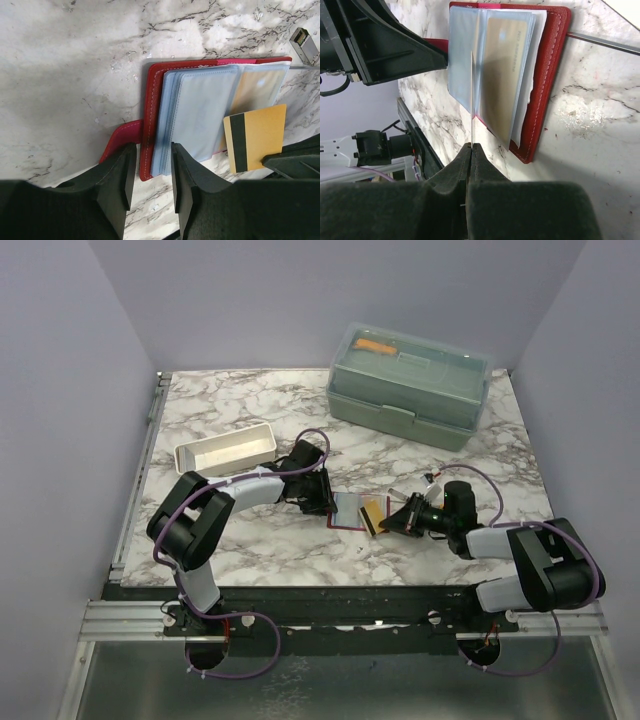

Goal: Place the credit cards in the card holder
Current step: Insert the credit card into the card holder.

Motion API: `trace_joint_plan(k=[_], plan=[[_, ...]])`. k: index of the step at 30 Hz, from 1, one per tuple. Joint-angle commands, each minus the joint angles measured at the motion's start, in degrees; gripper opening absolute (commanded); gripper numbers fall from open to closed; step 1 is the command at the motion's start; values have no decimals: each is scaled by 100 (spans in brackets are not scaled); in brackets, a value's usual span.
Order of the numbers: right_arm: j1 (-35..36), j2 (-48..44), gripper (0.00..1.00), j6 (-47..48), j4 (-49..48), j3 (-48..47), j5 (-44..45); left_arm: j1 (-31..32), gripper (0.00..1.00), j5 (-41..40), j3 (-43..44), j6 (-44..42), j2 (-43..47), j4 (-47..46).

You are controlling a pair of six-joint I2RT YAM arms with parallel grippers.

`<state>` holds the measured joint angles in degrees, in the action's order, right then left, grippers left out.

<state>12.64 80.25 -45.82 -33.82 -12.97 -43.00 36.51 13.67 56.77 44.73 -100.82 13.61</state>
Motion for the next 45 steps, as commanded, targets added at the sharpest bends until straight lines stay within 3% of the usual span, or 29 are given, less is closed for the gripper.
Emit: trace_joint_plan(k=[1,14,25,45], plan=[[-43,180,0,131,-201,34,-196,18,40,-467,-210,-88,-259,309],[-45,1334,0,-393,-1952,99,-711,23,39,-384,-210,-53,-217,309],[-45,1753,0,-332,-2012,-147,-867,20,37,-309,-167,-70,-266,309],[-16,2437,0,-454,-2424,-548,-196,227,27,-192,-236,57,-194,259]])
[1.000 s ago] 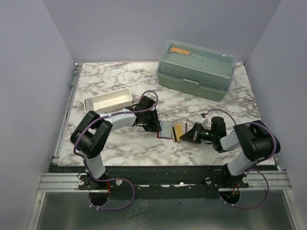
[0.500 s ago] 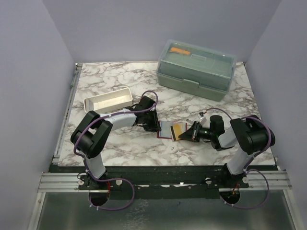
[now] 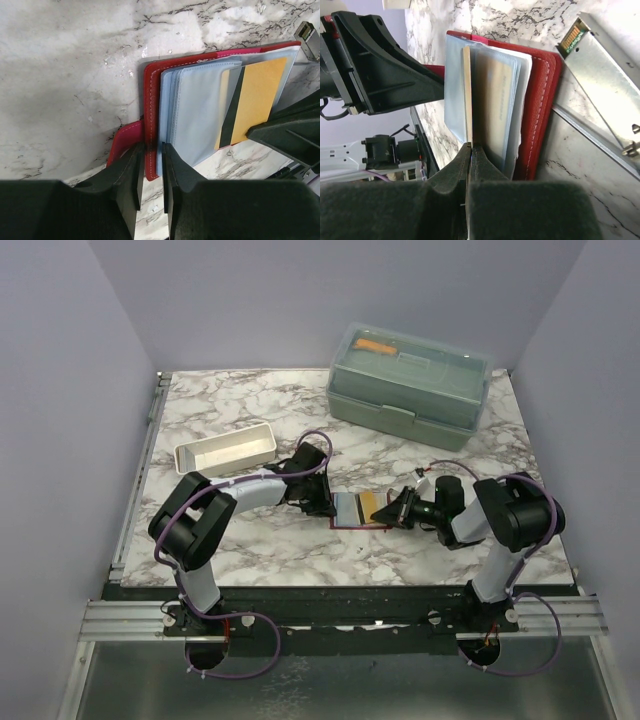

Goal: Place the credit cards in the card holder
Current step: Insert the credit card into the card holder.

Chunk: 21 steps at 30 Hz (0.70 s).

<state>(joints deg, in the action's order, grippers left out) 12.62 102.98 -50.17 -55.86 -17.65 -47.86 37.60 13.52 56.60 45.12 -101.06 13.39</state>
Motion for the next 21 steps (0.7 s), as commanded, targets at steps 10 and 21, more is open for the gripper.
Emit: trace_joint_plan(k=[10,21], plan=[[582,182,2,-342,-413,43,973,172,26,-174,-276,67,-109,182],[605,-1613,52,1322,4357,-855,2256,169,26,-268,-342,-94,14,208]])
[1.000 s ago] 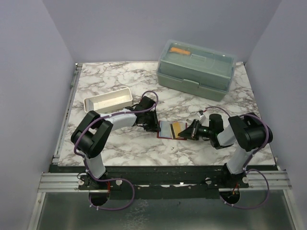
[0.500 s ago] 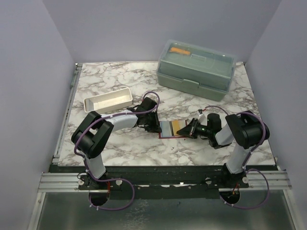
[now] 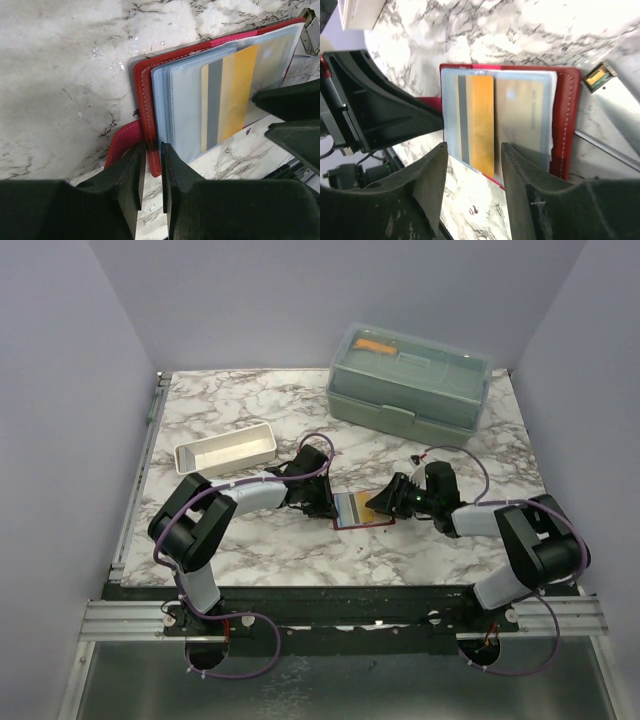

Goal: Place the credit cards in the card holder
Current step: Insert the credit card into the card holder.

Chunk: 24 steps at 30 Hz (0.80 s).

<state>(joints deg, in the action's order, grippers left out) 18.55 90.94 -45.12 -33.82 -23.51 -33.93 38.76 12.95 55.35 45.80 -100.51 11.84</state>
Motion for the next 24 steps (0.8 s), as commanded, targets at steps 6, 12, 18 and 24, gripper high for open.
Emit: trace_joint_plan(k=[6,12,18,24], plan=[[116,-395,58,999,2429,-588,871,59,26,-169,-159,-229,-175,361],[301,294,51,954,2191,-1055,722,54,25,-201,-121,-284,-267,361],[925,726,30,611,2004,-1453,617,61,24,-181,-97,-308,-214,365],[1002,255,31,350,1993,-1232,790,57,23,-127,-86,-275,-133,368]])
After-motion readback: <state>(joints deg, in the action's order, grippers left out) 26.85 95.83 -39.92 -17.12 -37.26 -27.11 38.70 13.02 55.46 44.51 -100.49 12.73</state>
